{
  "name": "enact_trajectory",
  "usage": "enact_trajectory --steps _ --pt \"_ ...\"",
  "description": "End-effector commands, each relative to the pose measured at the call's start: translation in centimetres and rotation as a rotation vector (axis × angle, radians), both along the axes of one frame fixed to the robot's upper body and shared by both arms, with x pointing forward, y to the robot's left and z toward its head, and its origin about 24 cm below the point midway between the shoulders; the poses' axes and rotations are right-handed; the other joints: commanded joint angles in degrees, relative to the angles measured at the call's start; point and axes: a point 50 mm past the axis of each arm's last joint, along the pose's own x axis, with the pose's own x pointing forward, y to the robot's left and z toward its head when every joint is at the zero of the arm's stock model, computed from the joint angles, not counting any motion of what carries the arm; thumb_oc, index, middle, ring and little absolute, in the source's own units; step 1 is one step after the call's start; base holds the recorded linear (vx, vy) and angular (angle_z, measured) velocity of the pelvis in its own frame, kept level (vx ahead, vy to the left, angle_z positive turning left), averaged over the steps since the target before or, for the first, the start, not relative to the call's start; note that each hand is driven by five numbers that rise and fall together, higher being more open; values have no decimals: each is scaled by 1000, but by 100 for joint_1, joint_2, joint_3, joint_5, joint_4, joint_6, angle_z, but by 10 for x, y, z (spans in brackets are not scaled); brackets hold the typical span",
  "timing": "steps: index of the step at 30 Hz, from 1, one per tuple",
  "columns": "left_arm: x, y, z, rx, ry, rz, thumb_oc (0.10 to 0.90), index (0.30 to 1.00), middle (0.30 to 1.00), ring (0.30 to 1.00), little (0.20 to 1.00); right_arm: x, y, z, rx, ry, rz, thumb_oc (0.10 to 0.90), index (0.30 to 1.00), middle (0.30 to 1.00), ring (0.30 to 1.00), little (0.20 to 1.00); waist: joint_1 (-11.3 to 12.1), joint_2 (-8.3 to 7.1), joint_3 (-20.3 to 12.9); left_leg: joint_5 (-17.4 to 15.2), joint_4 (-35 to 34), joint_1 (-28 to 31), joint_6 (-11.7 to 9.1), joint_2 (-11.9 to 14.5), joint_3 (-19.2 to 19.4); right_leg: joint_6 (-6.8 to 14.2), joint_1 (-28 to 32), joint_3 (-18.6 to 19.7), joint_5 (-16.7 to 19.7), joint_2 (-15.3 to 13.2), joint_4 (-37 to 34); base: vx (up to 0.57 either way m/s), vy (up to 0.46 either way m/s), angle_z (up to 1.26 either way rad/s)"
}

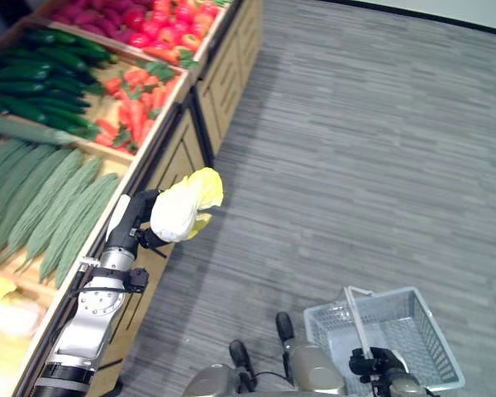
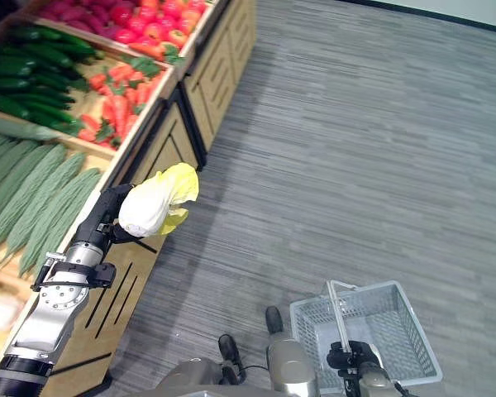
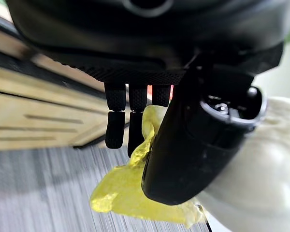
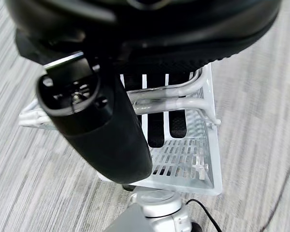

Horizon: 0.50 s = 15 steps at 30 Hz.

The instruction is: Get the vegetables into the basket

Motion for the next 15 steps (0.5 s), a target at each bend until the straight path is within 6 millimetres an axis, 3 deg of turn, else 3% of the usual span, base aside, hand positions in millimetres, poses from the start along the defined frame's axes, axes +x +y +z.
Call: enact_trajectory --steps 1,2,7,10,11,15 --pt "2 -7 59 46 -301 -59 400 300 300 300 300 2 2 1 2 -28 6 400 300 300 300 300 112 -15 -235 -1045 861 -210 52 128 306 794 -390 -717 264 -473 -95 -69 37 -95" --pt "2 -7 60 49 -302 -59 400 300 300 300 300 2 4 0 4 -28 14 400 300 300 300 300 159 23 -222 -969 786 -188 29 207 456 707 -432 -1260 111 -636 -22 -55 20 -113" --pt "5 -11 63 44 -308 -78 400 300 300 300 300 -2 9 -3 11 -14 22 400 300 300 300 300 98 95 -320 -754 339 -14 -15 262 531 549 -143 -1530 -65 -871 176 6 -15 -58" --pt "2 -7 62 33 -307 -56 400 300 300 300 300 2 11 -2 6 -15 48 400 300 300 300 300 270 83 -441 -694 274 56 -83 362 857 573 109 -2302 -13 -1209 294 43 -96 -45" --pt "0 -3 59 31 -294 -40 400 300 300 300 300 3 13 -2 4 -15 72 400 300 300 300 300 385 23 -488 -682 285 92 -118 388 1046 594 298 -2734 -16 -1305 310 39 -133 -104" --pt "-1 0 53 29 -269 -34 400 300 300 300 300 5 14 -2 -3 -8 120 400 300 300 300 300 398 -114 -570 -617 377 94 -247 477 1176 604 444 -2664 37 -1191 -51 38 -215 -54"
